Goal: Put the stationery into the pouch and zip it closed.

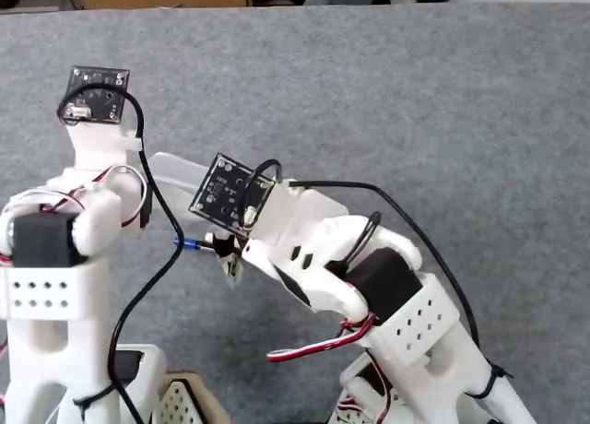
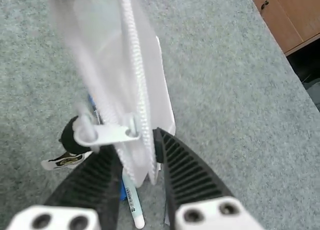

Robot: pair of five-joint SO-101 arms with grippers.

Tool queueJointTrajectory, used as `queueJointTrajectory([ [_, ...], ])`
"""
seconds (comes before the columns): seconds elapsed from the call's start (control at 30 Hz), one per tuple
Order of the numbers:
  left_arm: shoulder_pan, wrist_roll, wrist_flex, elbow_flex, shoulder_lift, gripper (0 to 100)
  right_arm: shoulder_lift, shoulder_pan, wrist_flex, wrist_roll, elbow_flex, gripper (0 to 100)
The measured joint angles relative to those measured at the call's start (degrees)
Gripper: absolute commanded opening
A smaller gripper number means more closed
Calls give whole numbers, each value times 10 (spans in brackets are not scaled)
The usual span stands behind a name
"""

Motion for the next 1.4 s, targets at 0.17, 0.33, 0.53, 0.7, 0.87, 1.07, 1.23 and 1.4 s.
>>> queueJointTrajectory([
  [0.17, 0, 21, 81, -61, 56, 27, 0, 0, 0, 1, 0, 15],
  [0.33, 0, 52, 111, -104, 71, 27, -18, 0, 2, 1, -1, 15],
  [0.53, -21, 74, 119, -117, 61, 27, -54, -1, 16, 0, -1, 15],
  [0.7, -29, 86, 119, -119, 35, 27, -75, -9, 18, -1, -1, 16],
  [0.87, -29, 98, 120, -152, 6, 27, -90, -9, 20, -2, -10, 96],
  [1.07, -98, 124, 119, -181, -5, 27, -95, 40, 54, -1, -34, 282],
  [1.23, -139, 125, 119, -181, -7, 27, -98, 70, 63, 0, -55, 286],
  [1.4, -179, 125, 119, -166, -8, 27, -98, 90, 63, -11, -56, 286],
])
